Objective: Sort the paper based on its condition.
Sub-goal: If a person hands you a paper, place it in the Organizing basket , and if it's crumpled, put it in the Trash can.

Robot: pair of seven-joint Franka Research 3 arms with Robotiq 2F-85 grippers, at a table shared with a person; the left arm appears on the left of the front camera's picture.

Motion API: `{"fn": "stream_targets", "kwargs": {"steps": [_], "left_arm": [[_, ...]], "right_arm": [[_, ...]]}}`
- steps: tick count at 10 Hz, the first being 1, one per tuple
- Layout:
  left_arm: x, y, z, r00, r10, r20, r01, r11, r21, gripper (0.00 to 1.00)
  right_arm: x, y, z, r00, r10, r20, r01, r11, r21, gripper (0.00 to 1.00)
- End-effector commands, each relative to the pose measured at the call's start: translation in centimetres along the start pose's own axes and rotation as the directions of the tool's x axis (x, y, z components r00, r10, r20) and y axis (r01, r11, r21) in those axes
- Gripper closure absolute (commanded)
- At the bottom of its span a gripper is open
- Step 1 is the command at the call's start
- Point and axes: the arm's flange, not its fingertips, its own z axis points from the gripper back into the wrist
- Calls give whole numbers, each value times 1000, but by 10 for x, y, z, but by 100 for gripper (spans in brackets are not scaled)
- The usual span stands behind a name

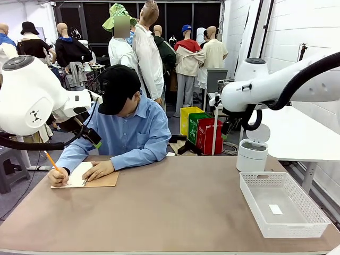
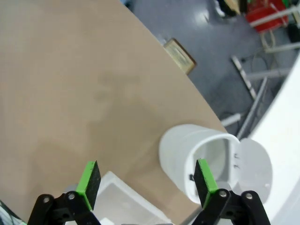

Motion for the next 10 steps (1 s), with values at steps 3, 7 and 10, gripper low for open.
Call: {"fn": "stream_targets", "kwargs": {"steps": [3,7,10], "left_arm": [[0,0,0,1000,2,1,-2,1000,-2,0],[0,0,0,1000,2,1,-2,1000,-2,0],[0,0,0,1000,2,1,-2,1000,-2,0]], "right_arm": [[-38,54,24,975,72,211,-100,987,124,0],[-67,101,43,913,150,380,-223,962,158,0],[-76,108,65,878,183,442,-291,938,190,0]]}}
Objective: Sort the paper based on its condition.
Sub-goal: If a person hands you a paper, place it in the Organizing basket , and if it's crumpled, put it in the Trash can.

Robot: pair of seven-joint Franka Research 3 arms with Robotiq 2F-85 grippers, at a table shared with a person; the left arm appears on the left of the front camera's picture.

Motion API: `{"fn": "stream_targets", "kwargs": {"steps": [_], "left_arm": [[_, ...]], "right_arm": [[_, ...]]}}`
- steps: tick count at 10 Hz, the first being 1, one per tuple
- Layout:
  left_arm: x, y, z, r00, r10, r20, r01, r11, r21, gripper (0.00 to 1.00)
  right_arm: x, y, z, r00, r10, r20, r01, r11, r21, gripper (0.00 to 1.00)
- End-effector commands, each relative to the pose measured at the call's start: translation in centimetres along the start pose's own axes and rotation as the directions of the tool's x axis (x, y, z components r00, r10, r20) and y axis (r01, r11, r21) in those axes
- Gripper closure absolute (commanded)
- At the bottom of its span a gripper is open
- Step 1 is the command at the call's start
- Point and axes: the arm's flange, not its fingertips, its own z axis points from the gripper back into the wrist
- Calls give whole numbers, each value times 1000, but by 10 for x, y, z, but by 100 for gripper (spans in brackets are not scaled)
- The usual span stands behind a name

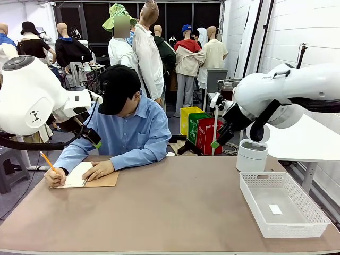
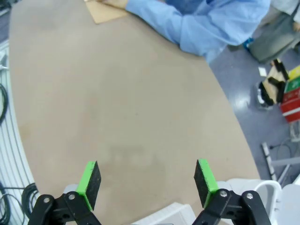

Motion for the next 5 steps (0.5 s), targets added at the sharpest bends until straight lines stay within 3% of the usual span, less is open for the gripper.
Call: {"fn": "stream_targets", "kwargs": {"steps": [1,5], "left_arm": [[0,0,0,1000,2,1,-2,1000,-3,0],[0,0,0,1000,2,1,-2,1000,-3,0]], "right_arm": [[-6,-1,8,997,41,69,-47,995,91,0],[11,-8,24,989,79,124,-99,982,163,0]]}}
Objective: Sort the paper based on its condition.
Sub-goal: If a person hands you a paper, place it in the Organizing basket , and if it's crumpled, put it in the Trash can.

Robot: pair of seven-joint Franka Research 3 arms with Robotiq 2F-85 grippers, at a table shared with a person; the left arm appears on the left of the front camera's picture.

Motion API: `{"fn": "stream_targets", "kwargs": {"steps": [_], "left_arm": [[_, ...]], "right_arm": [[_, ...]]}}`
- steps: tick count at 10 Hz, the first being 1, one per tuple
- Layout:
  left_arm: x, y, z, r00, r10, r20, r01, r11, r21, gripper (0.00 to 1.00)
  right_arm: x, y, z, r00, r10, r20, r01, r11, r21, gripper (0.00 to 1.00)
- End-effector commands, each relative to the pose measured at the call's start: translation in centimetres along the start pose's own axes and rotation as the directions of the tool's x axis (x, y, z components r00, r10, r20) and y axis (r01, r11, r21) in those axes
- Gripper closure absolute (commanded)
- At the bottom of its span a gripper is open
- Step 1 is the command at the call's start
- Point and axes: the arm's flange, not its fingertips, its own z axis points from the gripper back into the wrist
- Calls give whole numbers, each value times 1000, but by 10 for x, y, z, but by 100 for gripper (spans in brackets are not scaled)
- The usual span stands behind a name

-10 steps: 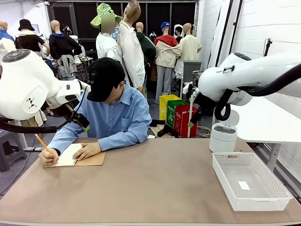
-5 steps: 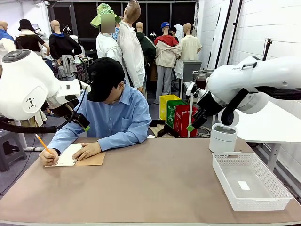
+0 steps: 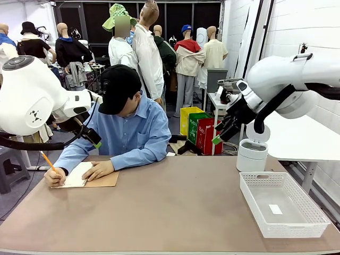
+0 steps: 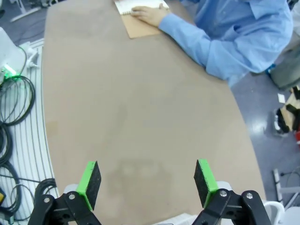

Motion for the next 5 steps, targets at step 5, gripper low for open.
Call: {"fn": "stream_targets", "kwargs": {"steps": [5], "left_arm": [[0,0,0,1000,2,1,-2,1000,-3,0]], "right_arm": [[4,-9,6,996,55,64,-57,998,25,0]]}}
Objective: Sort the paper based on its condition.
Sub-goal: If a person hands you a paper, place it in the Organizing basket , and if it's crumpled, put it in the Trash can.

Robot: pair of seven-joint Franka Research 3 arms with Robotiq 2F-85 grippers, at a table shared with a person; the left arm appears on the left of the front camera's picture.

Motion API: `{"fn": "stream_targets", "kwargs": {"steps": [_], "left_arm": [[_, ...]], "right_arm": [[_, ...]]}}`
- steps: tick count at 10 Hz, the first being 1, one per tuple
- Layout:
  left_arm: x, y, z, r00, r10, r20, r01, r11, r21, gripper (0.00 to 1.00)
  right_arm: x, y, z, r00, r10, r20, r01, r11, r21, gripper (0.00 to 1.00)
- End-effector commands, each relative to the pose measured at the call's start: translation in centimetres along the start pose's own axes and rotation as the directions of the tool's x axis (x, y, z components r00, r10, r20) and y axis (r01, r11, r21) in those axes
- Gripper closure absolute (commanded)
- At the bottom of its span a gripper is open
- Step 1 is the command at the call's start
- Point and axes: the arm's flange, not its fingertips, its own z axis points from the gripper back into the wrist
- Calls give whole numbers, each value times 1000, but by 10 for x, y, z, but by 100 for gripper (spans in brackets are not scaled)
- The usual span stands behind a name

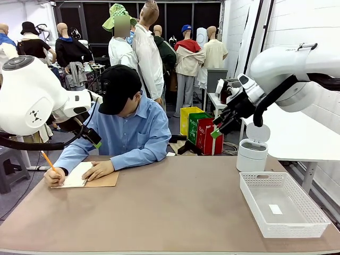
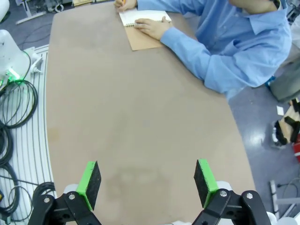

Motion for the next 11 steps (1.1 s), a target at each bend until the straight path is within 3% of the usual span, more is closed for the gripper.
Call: {"fn": "stream_targets", "kwargs": {"steps": [1,11], "left_arm": [[0,0,0,1000,2,1,-2,1000,-3,0],[0,0,0,1000,2,1,-2,1000,-3,0]], "right_arm": [[-5,-2,-3,999,28,18,-29,1000,12,0],[0,0,0,1000,0,0,0,1000,0,0]]}}
